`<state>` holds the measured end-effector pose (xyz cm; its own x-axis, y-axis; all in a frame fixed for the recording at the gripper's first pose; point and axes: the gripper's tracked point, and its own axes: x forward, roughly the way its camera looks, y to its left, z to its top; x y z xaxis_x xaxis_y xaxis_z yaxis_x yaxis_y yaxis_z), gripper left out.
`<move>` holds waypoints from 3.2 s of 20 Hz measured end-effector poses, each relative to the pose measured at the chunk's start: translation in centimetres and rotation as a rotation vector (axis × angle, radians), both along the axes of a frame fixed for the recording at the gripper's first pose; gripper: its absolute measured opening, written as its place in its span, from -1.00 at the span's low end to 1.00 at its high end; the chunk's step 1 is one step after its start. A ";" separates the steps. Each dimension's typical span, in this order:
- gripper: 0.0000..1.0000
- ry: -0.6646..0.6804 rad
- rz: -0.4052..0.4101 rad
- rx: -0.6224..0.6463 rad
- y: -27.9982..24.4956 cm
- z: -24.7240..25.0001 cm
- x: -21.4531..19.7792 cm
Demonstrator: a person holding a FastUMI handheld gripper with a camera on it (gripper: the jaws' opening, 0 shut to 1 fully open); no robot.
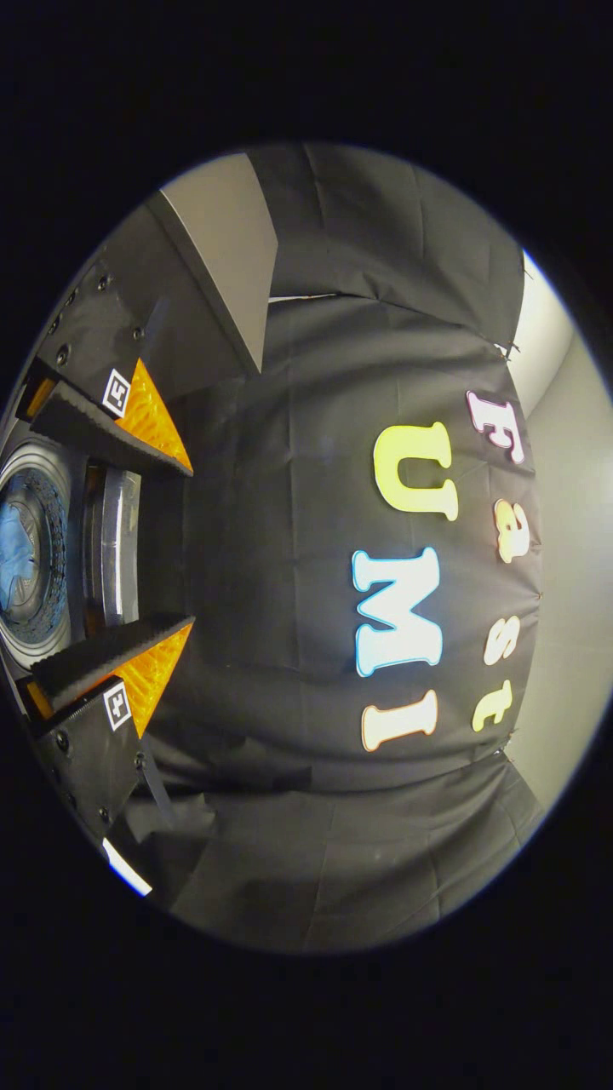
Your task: Put the clothes into the washing machine and then close the washing machine lid.
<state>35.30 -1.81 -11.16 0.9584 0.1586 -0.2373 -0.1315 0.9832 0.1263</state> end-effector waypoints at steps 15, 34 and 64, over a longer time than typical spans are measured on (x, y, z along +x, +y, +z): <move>0.96 0.046 0.007 -0.023 -0.4 -4.8 -5.4; 0.95 0.007 0.020 -0.021 -0.6 -1.7 -10.8; 0.92 -0.140 -0.071 0.021 -6.4 7.3 -36.2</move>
